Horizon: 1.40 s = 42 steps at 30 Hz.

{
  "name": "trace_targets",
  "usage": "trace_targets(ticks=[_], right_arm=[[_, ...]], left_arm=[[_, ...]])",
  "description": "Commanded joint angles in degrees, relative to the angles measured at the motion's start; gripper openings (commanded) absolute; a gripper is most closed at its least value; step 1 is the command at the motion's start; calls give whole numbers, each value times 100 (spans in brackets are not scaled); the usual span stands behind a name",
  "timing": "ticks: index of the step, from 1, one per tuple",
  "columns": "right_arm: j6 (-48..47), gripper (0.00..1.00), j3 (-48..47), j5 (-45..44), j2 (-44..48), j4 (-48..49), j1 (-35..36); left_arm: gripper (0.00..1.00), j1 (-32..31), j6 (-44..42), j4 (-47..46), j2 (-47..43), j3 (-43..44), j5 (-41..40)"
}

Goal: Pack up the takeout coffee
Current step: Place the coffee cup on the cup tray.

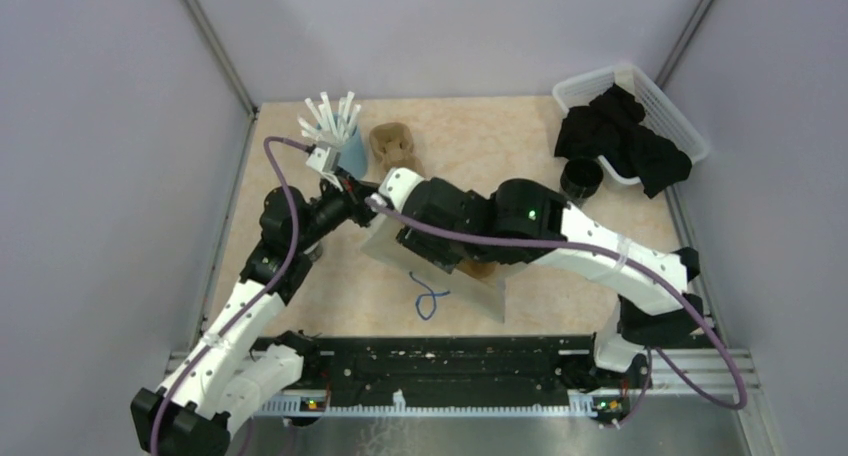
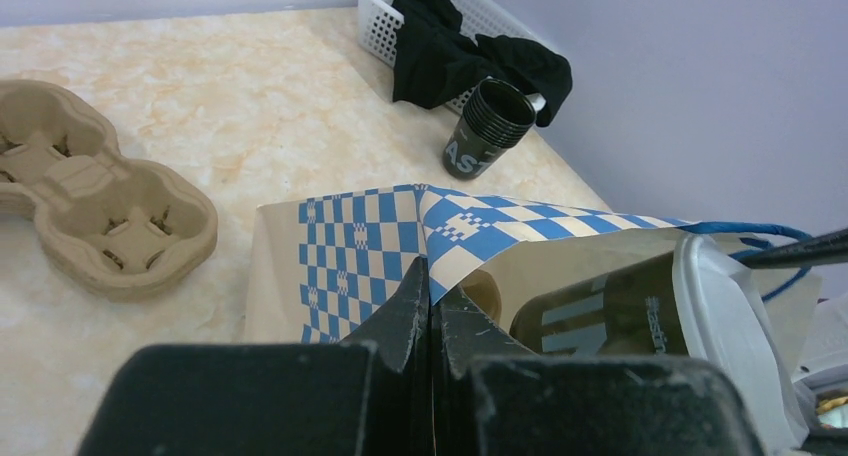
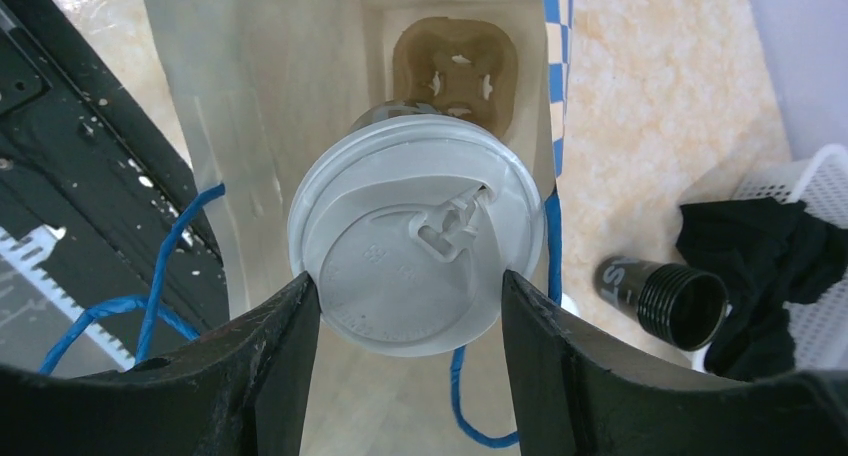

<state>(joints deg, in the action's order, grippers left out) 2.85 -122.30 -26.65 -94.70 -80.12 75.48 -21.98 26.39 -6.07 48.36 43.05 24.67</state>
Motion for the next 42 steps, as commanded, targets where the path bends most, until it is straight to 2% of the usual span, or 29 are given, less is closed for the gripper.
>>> trace_targets(ticks=[1, 6, 15, 20, 23, 29, 34, 42], right_arm=[[84, 57, 77, -1071, -258, -147, 529], [162, 57, 388, -1393, -326, -92, 803], [277, 57, 555, -1368, -419, -250, 836], [246, 57, 603, -1278, -525, -166, 861], [261, 57, 340, -1285, -756, -298, 861], [336, 57, -595, -1196, -1313, -401, 879], [342, 57, -1008, -1304, -1694, -398, 892], [411, 58, -720, -1235, -1410, -413, 894]], left_arm=[[0, 17, -274, -755, -306, -199, 44], [0, 10, -298, -711, -397, -279, -112], [0, 17, -312, -493, -450, -260, -248], [0, 14, -269, -39, -404, -56, -567], [0, 10, -265, 380, -348, 149, -877], [0, 10, -110, 540, -348, 243, -1117], [0, 5, -60, 787, -254, 370, -1179], [0, 3, -30, 963, -196, 442, -1310]])
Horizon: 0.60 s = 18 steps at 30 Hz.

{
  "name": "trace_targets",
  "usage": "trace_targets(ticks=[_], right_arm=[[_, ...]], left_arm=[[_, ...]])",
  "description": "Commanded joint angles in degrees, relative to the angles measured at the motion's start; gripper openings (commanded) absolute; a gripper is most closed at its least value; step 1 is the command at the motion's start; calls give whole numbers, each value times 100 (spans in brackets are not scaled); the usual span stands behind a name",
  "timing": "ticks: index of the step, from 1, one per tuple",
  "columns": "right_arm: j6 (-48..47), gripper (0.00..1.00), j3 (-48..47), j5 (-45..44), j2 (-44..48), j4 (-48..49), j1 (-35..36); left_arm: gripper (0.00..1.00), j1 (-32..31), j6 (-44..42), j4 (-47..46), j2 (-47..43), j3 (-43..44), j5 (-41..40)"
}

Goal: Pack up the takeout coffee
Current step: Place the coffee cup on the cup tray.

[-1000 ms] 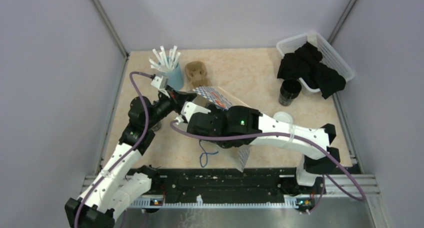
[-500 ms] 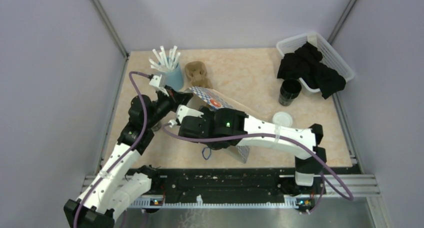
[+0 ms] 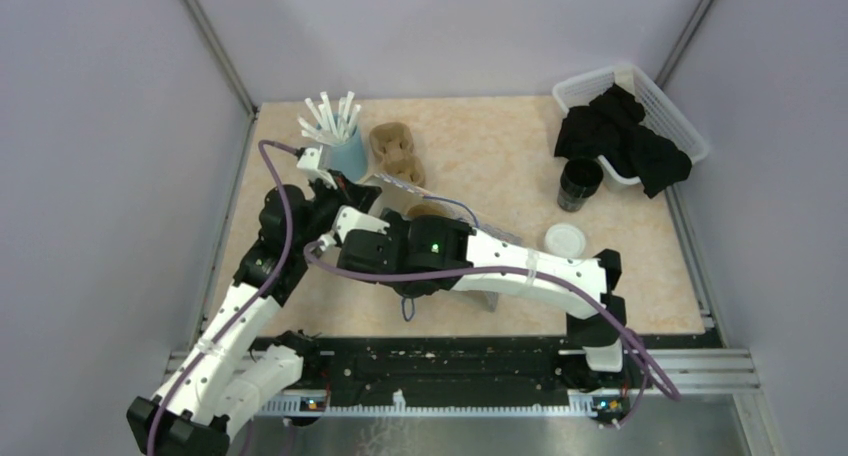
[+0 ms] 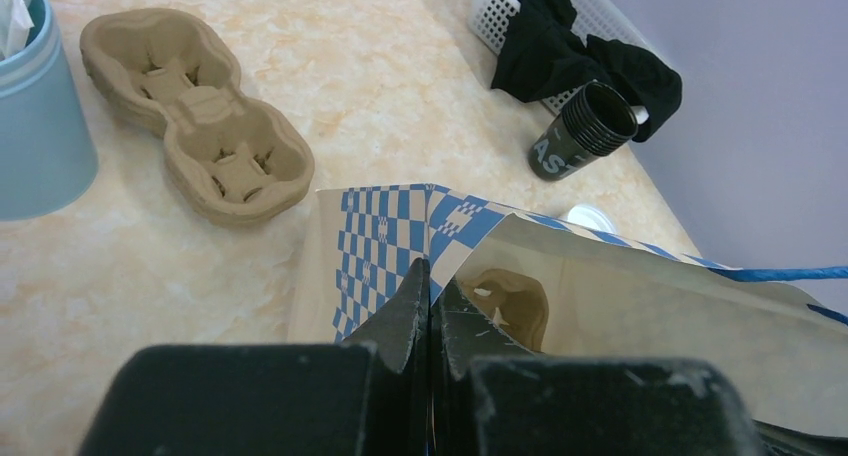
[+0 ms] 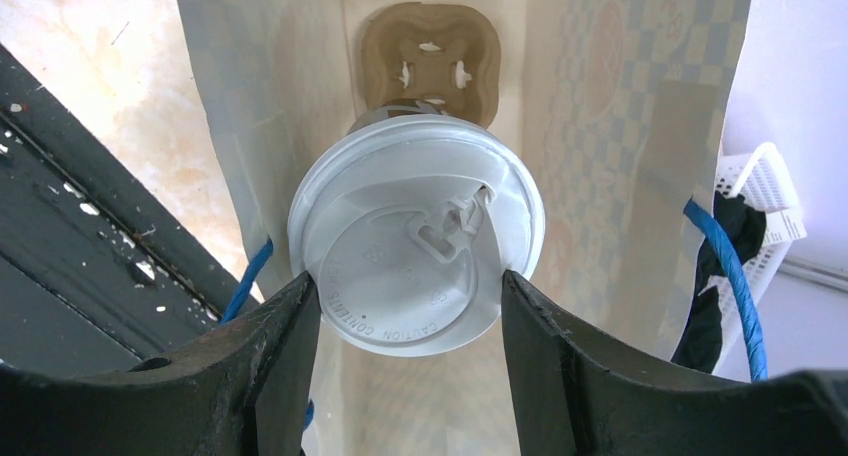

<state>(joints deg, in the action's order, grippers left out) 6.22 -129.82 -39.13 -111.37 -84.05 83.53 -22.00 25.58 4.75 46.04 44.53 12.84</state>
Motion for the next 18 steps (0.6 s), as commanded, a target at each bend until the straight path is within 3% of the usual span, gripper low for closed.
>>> trace_targets(ticks=[1, 11, 18], right_arm=[[69, 58, 186, 19, 300, 51, 90], [-148, 58, 711, -270, 290, 804, 5], [-150, 58, 1776, -315, 798, 1126, -251]], left_arm=[[0, 11, 52, -117, 44, 311, -131], [0, 9, 68, -89, 119, 451, 5], [0, 6, -78, -253, -11, 372, 210]])
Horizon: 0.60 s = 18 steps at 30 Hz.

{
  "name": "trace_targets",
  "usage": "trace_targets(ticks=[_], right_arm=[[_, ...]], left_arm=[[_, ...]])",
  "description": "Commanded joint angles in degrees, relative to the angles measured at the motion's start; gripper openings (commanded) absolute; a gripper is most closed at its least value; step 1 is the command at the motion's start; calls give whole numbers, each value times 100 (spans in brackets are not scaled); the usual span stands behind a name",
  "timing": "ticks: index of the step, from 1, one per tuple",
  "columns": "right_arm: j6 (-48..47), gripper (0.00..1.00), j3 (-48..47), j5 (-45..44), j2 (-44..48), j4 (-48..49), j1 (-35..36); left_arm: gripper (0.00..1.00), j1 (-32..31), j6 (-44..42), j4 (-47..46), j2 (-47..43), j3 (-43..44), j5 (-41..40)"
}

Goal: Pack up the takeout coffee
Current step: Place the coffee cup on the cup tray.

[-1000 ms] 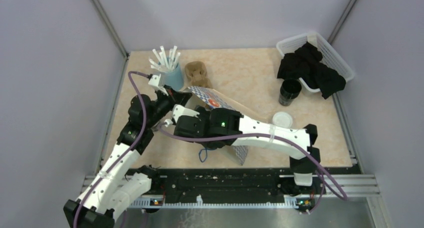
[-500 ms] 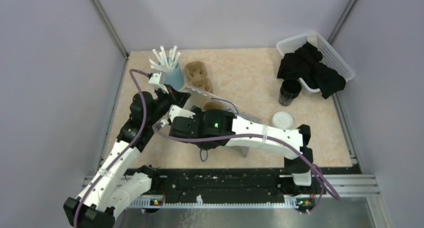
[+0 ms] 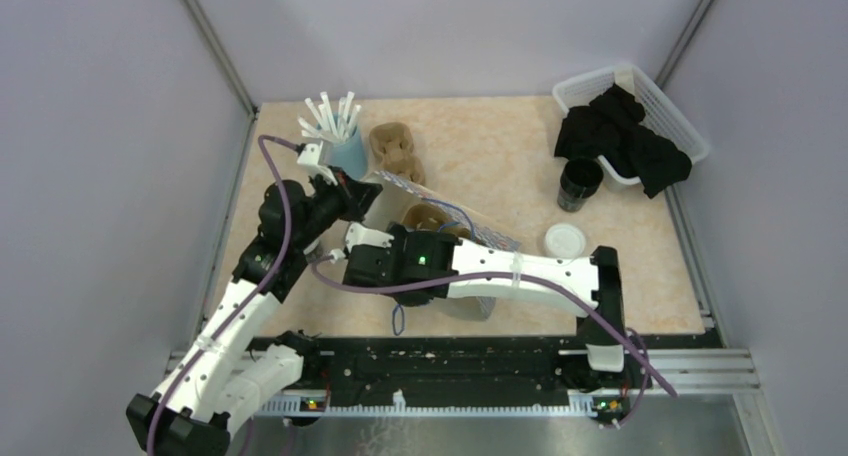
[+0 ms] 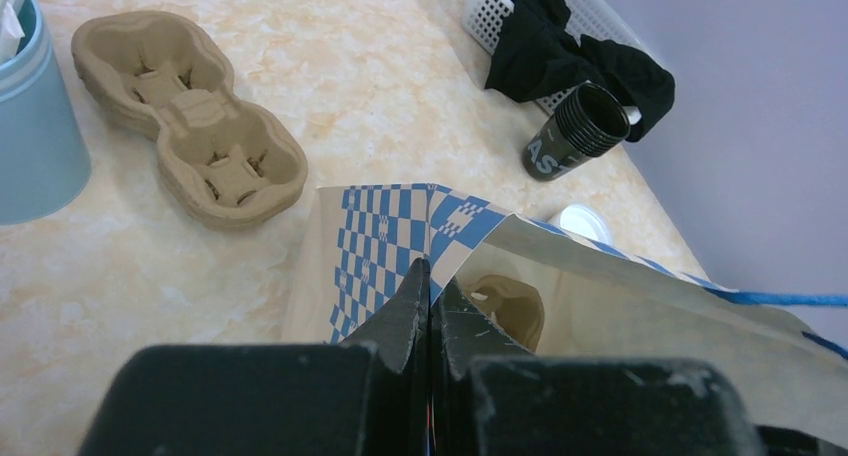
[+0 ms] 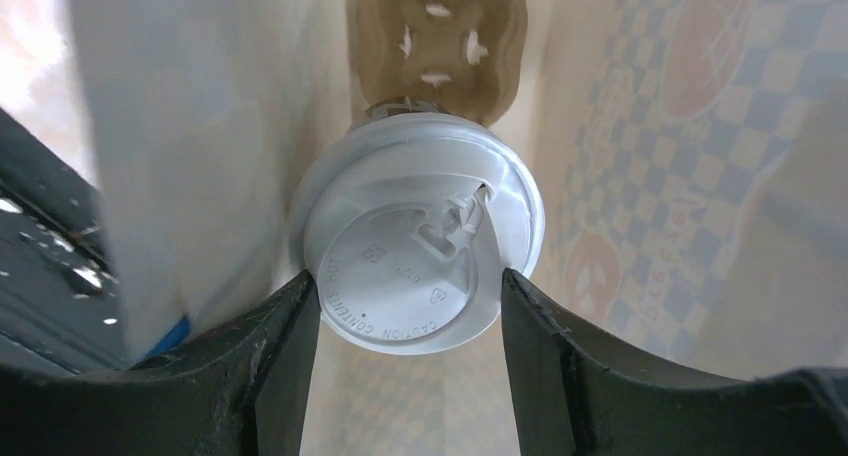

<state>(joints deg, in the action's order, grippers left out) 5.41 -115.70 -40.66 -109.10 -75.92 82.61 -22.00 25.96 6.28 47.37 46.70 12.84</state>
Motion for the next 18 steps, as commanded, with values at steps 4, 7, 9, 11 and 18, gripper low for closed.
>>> trace_targets(ticks=[4, 7, 9, 11, 18], right_arm=[[-42, 58, 724, -166, 864, 384, -201], [-16, 58, 1008, -254, 1020, 351, -214], [19, 58, 1141, -271, 1074, 329, -266], [3, 58, 1323, -283, 1185, 434, -299], [-312, 58, 2149, -344, 1556, 1074, -329]], left_arm=[[0, 9, -255, -542, -224, 75, 351], [0, 4, -350, -752, -300, -40, 458], [0, 5, -361, -863, -337, -106, 517], [0, 9, -363, -966, -376, -198, 559], [0, 11, -439, -1124, -399, -332, 588]])
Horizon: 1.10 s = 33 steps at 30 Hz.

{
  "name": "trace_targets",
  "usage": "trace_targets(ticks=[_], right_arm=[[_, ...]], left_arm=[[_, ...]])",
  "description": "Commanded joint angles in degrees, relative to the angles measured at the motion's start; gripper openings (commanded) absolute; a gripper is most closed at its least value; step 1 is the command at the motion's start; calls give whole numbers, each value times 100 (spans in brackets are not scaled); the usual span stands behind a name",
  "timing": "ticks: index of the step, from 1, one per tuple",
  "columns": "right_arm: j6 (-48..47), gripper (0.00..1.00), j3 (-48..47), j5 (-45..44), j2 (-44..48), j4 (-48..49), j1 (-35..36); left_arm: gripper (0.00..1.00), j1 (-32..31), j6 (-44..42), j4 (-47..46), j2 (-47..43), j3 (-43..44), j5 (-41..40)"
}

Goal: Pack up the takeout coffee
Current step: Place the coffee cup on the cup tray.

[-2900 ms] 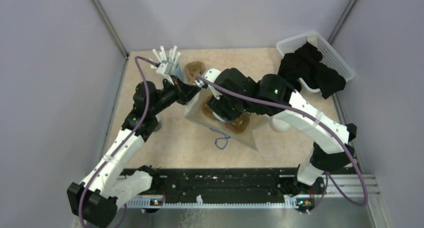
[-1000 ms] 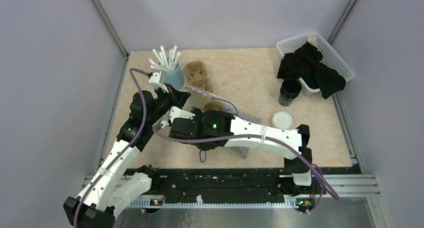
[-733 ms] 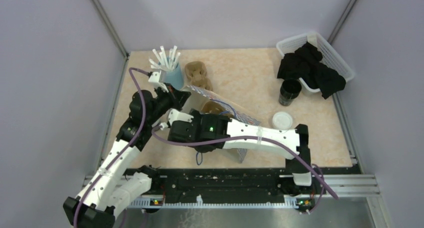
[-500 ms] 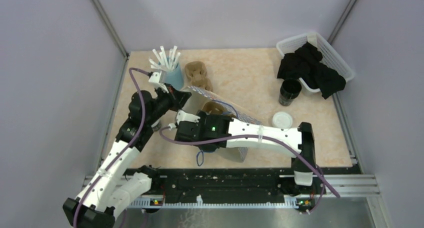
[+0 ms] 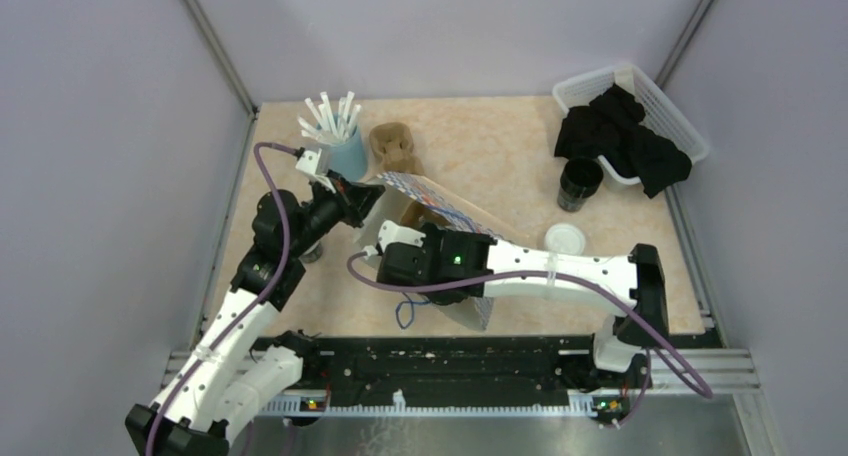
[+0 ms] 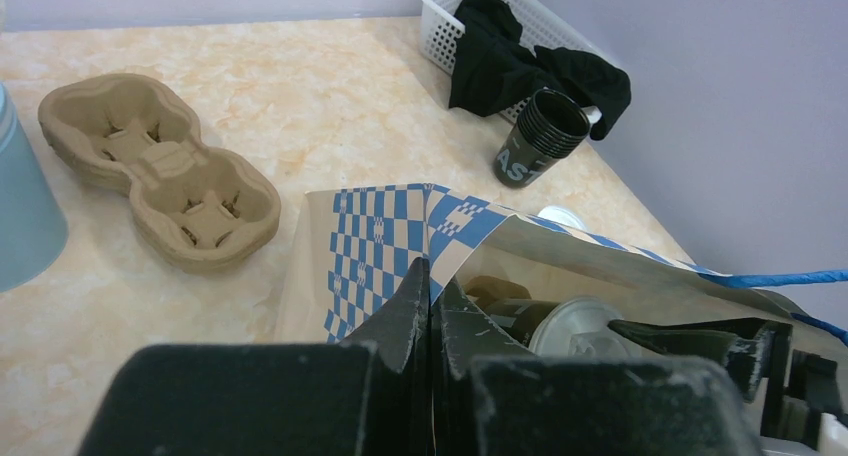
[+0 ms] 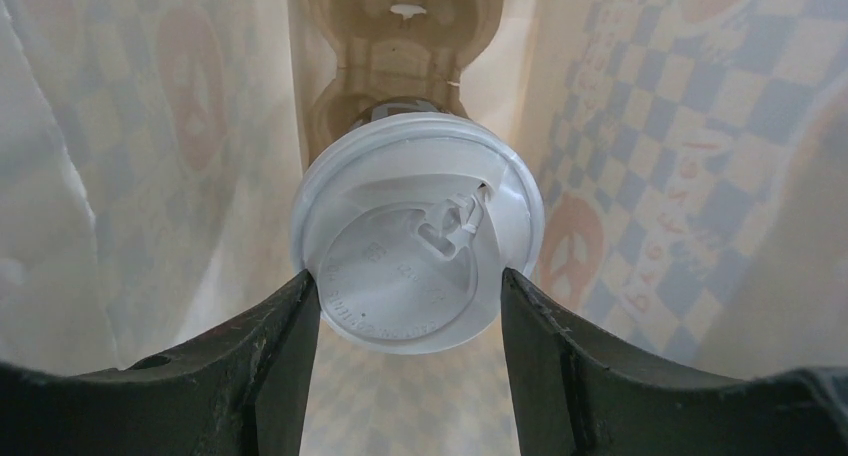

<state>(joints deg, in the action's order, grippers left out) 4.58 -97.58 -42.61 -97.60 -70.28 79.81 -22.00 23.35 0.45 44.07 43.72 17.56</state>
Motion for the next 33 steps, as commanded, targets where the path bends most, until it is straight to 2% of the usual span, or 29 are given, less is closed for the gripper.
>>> trace_targets(ticks=[1, 17, 33], right_arm=[[-311, 58, 445, -151, 454, 602, -58], [-959, 58, 1293, 348, 758, 1362, -265], [-924, 58, 1914, 304, 1022, 1496, -458]], left_arm=[[0, 6, -194, -533, -66, -19, 127], [0, 11, -252, -673, -40, -107, 219], [0, 10, -467, -737, -83, -128, 374]])
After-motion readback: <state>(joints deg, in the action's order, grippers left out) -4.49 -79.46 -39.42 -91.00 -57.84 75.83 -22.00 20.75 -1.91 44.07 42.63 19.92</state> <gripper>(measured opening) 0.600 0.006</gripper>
